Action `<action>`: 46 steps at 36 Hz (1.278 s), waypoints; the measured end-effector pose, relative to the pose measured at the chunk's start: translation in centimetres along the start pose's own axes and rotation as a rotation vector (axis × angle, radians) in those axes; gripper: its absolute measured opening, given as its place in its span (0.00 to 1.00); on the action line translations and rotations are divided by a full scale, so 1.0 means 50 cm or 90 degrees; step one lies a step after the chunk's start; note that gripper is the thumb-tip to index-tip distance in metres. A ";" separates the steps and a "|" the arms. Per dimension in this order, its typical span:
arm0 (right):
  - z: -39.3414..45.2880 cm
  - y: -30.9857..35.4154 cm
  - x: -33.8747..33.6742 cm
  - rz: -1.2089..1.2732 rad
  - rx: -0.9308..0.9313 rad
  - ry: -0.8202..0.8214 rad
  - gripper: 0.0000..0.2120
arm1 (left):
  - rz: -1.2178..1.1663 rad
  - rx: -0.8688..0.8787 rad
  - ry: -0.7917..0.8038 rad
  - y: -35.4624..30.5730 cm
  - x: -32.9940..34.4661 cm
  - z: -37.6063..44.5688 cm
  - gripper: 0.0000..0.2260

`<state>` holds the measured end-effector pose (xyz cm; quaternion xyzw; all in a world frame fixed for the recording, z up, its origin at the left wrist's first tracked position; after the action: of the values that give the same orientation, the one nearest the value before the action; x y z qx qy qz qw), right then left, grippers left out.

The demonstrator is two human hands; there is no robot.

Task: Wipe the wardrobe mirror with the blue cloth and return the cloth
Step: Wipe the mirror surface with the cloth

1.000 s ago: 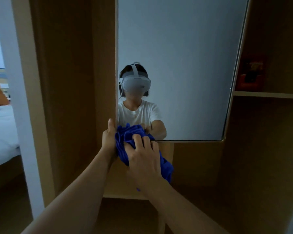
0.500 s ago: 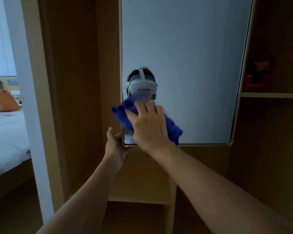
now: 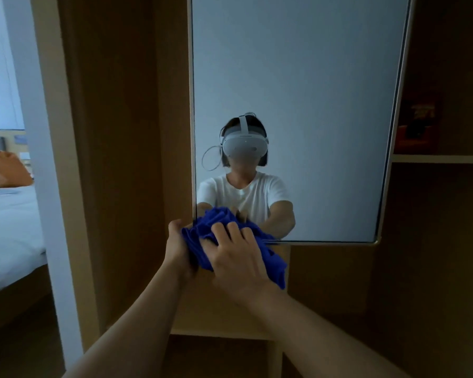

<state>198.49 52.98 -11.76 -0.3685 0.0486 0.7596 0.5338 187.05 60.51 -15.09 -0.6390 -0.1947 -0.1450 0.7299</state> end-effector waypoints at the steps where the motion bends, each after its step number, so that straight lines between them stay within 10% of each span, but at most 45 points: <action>1: 0.002 0.002 0.001 0.011 0.010 0.014 0.14 | 0.004 0.002 0.002 0.000 0.001 0.001 0.24; 46: -0.115 -0.200 -0.021 -0.070 0.064 0.117 0.18 | 0.142 0.055 -0.282 0.002 0.031 0.056 0.27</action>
<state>210.05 53.77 -12.07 -0.4117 0.1150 0.6886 0.5857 188.20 63.35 -14.17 -0.6407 -0.2845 0.0883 0.7077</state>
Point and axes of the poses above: each hand's wrist, its own z-axis towards the middle knuckle, its own x-axis out of the palm, y = z × x, the point moved 4 cm from there along z, towards the middle knuckle, and after that the axes turned 5 degrees about y, right-handed, at the moved point
